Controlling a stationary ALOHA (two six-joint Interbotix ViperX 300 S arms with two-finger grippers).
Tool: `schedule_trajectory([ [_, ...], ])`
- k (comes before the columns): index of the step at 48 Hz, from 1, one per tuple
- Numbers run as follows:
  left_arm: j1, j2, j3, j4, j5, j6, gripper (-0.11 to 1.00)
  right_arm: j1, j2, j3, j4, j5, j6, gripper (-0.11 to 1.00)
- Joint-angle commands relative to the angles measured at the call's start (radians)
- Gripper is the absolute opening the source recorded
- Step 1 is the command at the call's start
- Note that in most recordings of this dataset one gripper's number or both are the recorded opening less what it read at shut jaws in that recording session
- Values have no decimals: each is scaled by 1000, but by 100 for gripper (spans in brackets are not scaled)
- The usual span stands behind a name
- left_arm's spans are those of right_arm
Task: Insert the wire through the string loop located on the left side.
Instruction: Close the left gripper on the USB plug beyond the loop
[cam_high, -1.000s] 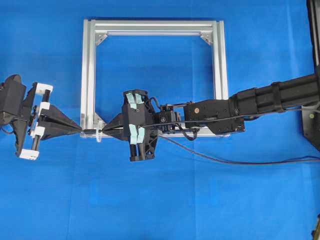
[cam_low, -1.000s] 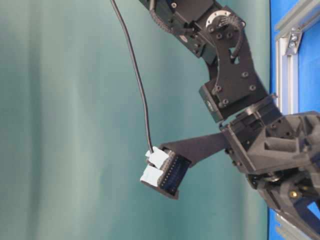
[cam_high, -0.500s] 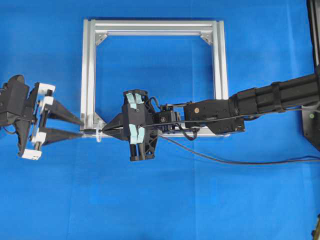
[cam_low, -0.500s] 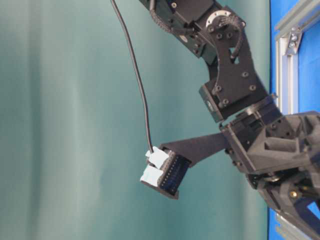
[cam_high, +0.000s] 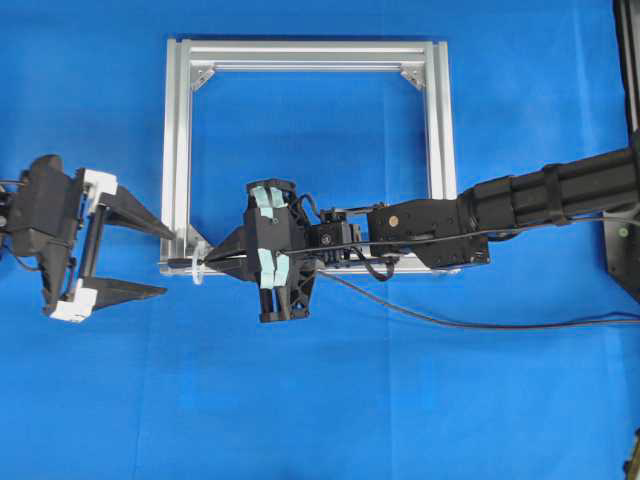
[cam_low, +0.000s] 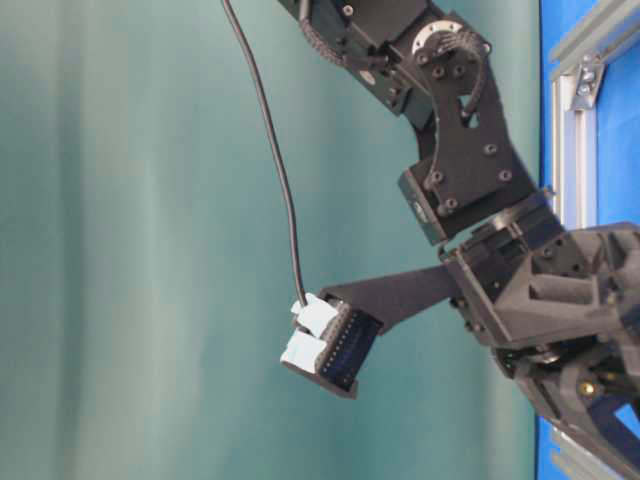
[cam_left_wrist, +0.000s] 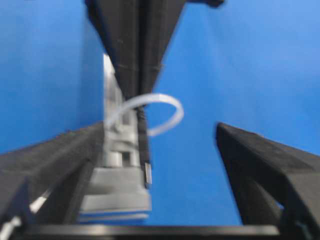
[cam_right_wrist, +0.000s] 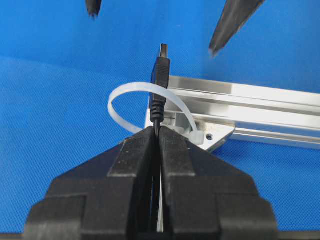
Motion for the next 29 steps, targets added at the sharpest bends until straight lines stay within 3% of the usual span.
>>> schedule_trajectory([
  [1, 3, 49, -34, 2, -3, -3, 91, -2, -18, -14, 2, -6, 2, 0],
  [9, 3, 146, -63, 2, -3, -3, 90, 0, -20, -14, 2, -3, 2, 0],
  [29, 3, 147, -60, 2, -5, -3, 90, -2, -18, -14, 2, -6, 2, 0],
])
